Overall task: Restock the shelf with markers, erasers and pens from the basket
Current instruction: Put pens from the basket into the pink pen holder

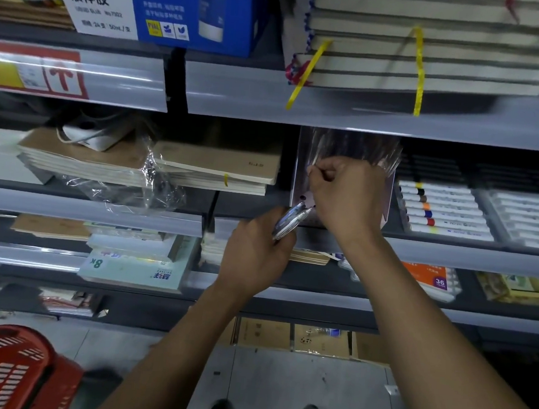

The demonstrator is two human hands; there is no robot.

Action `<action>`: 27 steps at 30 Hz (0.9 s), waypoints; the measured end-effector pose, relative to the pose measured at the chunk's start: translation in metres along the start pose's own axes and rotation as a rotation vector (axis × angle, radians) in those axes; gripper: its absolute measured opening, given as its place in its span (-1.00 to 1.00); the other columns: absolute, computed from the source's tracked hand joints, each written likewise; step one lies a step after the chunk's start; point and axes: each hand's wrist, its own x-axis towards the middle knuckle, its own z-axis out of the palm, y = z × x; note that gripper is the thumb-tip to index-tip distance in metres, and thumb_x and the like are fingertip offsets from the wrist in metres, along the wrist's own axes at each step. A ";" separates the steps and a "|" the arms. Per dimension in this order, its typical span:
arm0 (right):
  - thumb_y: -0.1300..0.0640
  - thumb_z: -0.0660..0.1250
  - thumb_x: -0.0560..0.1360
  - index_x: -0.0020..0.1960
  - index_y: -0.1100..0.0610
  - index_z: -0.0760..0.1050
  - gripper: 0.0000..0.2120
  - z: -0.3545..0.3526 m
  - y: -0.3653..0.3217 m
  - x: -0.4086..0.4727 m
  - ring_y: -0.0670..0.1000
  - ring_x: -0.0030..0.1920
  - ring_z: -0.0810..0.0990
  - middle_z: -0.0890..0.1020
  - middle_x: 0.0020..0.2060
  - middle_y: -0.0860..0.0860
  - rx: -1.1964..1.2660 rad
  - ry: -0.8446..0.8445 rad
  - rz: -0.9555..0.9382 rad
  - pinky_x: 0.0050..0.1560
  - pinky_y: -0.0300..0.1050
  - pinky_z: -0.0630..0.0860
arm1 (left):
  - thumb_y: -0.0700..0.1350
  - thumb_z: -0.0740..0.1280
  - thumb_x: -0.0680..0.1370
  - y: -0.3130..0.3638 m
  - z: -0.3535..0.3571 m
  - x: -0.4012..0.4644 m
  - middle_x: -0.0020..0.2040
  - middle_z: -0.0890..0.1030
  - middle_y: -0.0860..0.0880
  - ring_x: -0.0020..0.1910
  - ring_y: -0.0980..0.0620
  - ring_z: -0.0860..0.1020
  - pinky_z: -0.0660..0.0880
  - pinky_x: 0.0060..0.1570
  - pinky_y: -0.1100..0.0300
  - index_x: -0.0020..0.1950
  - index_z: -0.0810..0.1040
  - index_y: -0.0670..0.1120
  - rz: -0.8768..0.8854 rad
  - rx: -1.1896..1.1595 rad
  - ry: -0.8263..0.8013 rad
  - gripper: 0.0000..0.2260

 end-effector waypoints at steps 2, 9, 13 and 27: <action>0.13 0.46 0.52 -0.18 0.09 0.73 -0.87 0.002 0.000 0.001 -0.01 -0.34 0.66 0.71 -0.36 -0.01 -0.027 -0.024 -0.040 -0.26 -0.19 0.54 | -0.10 0.31 0.62 -0.001 0.001 -0.001 -0.36 0.50 0.08 -0.36 0.03 0.50 0.34 -0.39 0.17 -0.20 0.41 0.29 0.000 -0.005 0.007 -0.69; 0.17 0.47 0.55 -0.07 0.12 0.75 -0.92 0.002 0.006 0.000 0.00 -0.25 0.70 0.75 -0.25 -0.01 0.046 -0.094 -0.070 -0.06 -0.05 0.65 | -0.12 0.36 0.63 0.001 0.003 -0.001 -0.38 0.50 0.14 -0.40 0.14 0.43 0.31 -0.38 0.27 -0.25 0.43 0.15 -0.064 -0.166 -0.006 -0.70; 0.20 0.42 0.58 0.09 0.11 0.72 -0.87 -0.004 0.011 -0.015 -0.07 -0.20 0.70 0.76 -0.15 -0.04 0.098 -0.074 -0.062 -0.08 -0.04 0.66 | 0.25 0.31 0.62 0.008 -0.006 -0.006 -0.39 0.37 0.12 -0.49 0.15 0.27 0.22 -0.49 0.30 0.07 0.59 -0.05 -0.290 -0.834 -0.191 -0.64; 0.12 0.46 0.58 -0.03 0.04 0.67 -0.98 -0.015 0.003 -0.065 -0.06 -0.20 0.69 0.71 -0.24 -0.07 0.606 -0.313 0.054 -0.14 -0.21 0.60 | -0.12 0.22 0.61 0.015 -0.012 -0.002 -0.38 0.28 -0.06 -0.45 0.02 0.15 0.08 -0.44 0.13 -0.23 0.36 -0.09 -0.382 -1.031 -0.218 -0.78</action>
